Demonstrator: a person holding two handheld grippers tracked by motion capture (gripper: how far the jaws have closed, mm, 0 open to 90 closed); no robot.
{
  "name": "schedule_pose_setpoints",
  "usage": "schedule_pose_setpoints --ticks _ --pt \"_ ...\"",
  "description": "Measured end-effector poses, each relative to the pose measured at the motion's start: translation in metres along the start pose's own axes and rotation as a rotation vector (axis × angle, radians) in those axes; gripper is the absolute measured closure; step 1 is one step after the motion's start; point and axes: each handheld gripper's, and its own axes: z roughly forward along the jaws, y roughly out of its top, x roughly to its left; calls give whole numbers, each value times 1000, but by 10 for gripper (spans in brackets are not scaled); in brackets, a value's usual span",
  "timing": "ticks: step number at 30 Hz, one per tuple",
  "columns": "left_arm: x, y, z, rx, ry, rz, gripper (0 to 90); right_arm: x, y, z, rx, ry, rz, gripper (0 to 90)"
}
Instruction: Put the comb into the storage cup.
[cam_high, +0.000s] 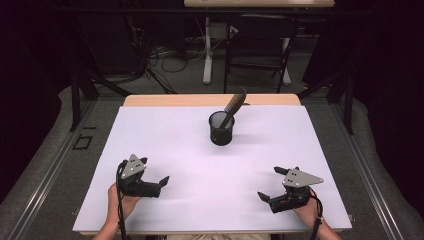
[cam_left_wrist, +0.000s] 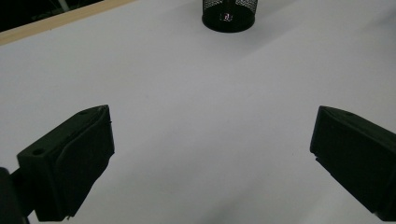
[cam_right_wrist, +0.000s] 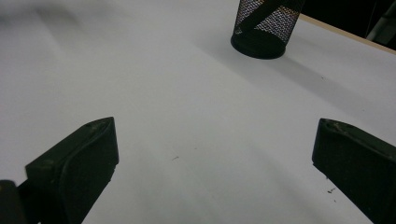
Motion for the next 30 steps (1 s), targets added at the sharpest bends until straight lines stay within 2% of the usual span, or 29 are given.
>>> schedule_pose_setpoints --ticks 8,14,22,27,30 --pt "-2 -10 -2 1 12 1 0 0 0 0 0 1 0 1" --pt "-5 -17 -6 -26 44 -5 0 0 0 0 0 2 0 1" --pt "-8 -25 -12 -40 49 -2 0 0 0 0 -1 2 0 1" --pt "-9 -29 -13 -29 51 13 0 0 0 0 -1 2 1 1" --pt "-10 -29 -13 -30 42 7 0 0 0 0 -1 3 -1 1"
